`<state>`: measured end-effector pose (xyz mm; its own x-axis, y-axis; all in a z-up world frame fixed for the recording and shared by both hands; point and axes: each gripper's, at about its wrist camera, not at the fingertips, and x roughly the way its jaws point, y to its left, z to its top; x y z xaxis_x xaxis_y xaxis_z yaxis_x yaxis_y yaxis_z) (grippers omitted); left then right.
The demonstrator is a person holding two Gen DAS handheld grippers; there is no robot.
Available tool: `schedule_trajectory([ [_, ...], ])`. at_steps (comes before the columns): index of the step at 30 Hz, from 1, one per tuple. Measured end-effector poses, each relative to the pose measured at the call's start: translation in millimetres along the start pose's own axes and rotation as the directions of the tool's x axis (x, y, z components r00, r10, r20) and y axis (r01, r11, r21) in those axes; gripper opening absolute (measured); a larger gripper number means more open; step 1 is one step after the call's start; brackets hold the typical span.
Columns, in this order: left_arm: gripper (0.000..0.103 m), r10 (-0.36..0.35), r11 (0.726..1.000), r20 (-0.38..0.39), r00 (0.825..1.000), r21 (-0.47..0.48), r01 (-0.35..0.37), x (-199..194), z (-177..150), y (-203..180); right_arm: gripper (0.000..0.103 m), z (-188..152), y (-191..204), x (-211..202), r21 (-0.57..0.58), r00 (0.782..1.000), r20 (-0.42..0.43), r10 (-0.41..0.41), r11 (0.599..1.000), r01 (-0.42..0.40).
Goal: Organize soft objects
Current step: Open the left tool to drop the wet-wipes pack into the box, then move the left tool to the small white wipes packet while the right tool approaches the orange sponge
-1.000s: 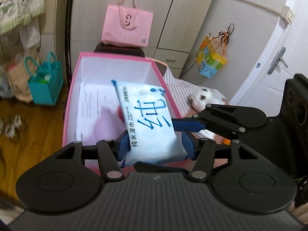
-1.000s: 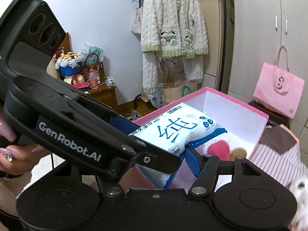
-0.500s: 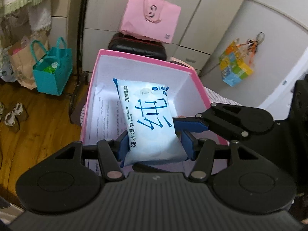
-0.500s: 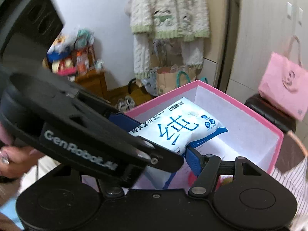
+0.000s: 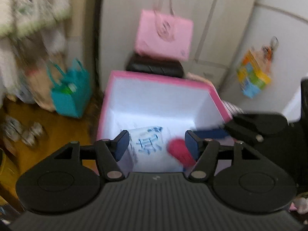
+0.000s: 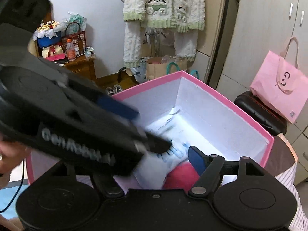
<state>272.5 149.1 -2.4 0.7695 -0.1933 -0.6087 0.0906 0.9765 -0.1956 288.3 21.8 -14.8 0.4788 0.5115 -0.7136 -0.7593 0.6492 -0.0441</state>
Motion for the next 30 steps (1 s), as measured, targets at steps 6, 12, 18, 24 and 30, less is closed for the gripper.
schedule_trajectory([
  [6,0.07,-0.011,0.998,0.018,1.0,-0.069,0.013,-18.9,-13.1,5.2,0.078,-15.4,2.1,-18.9,0.025,0.999,0.043,-0.022,0.999,0.021],
  [12,0.07,-0.07,0.993,0.067,0.995,-0.091,0.076,-57.7,-23.2,-0.6,0.078,-24.9,10.7,-52.0,0.028,0.995,0.08,-0.051,0.998,0.049],
  [18,0.07,-0.084,0.996,0.09,0.992,0.003,0.084,-91.6,-32.9,-26.5,0.078,-41.0,20.4,-94.5,0.018,0.99,0.116,-0.075,0.997,0.073],
  [24,0.07,-0.161,0.984,0.053,0.986,0.087,0.156,-113.3,-45.2,-56.5,0.079,-70.6,22.9,-142.0,0.014,0.975,0.17,-0.145,0.989,0.145],
  [30,0.07,-0.223,0.962,0.031,0.974,0.169,0.215,-133.1,-60.8,-85.6,0.08,-110.3,11.1,-191.2,0.074,0.957,0.202,-0.208,0.978,0.197],
])
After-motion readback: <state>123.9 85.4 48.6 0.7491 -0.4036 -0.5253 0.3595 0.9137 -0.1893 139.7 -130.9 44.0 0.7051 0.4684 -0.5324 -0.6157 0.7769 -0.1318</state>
